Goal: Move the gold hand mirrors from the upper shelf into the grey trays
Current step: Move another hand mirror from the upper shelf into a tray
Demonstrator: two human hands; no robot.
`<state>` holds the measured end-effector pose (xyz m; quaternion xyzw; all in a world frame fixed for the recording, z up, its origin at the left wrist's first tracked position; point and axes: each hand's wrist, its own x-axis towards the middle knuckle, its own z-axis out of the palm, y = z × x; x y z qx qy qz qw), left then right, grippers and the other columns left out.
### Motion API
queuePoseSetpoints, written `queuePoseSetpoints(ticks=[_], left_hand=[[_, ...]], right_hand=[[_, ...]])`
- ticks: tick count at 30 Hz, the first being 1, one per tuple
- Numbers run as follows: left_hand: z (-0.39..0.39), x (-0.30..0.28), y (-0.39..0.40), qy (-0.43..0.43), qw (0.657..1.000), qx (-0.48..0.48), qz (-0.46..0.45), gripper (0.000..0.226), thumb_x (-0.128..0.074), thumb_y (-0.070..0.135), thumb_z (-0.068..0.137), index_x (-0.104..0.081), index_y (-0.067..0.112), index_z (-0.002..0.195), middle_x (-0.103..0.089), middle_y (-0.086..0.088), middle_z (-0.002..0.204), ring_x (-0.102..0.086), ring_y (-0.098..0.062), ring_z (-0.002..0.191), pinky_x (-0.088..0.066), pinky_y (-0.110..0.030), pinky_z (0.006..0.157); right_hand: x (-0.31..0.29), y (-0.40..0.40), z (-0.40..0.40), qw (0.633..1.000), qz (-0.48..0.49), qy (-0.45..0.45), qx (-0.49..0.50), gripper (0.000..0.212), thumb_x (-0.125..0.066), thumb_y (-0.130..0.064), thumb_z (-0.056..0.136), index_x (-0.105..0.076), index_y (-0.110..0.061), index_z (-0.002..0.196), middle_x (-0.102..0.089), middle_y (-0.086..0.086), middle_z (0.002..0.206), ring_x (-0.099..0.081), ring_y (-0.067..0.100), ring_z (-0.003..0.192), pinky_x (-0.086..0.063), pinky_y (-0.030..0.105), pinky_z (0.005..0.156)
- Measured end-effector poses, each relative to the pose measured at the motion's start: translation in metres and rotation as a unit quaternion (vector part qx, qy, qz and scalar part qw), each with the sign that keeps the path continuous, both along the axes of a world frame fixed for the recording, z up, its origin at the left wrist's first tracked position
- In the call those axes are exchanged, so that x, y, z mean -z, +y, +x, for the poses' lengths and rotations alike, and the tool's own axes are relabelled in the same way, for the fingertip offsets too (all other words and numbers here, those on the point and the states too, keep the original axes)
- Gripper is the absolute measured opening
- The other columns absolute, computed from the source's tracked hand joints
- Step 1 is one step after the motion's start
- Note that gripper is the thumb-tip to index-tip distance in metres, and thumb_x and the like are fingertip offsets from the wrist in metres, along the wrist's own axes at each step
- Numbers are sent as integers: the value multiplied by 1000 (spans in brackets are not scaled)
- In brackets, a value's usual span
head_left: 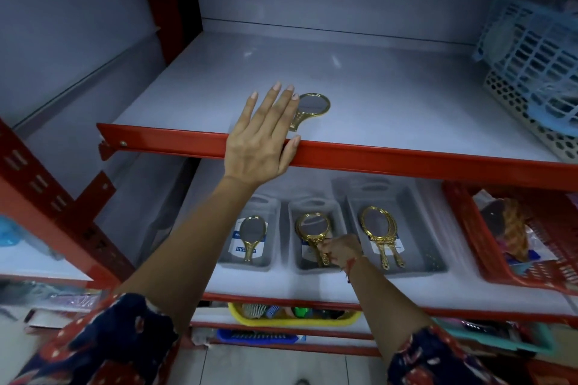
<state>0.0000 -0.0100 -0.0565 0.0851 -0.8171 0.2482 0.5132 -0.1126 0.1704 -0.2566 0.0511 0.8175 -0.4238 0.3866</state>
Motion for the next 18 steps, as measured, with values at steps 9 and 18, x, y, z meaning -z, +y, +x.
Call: queuePoseSetpoints(ticks=[9,18], left_hand=[[0,0,-1,-1,1000,-11,-7,58,-25,38,97,-54,4,135,-54,-11,140,-49,-25,133,-39,-45,110],[5,-6,5,-44,998,-10,44,55,-26,35,99,-54,3,135,-53,-11,141,-48,-26,134,-36,-45,112]], right_hand=[[-10,-15,5,989,91,102,-52,31,-77,-13,75,-70,2,102,-73,17,101,-70,26,87,-54,26,63],[-80,6,19,976,4,186,-110,19,-69,-7,78,-76,4,91,-76,18,92,-74,27,83,-62,40,77]])
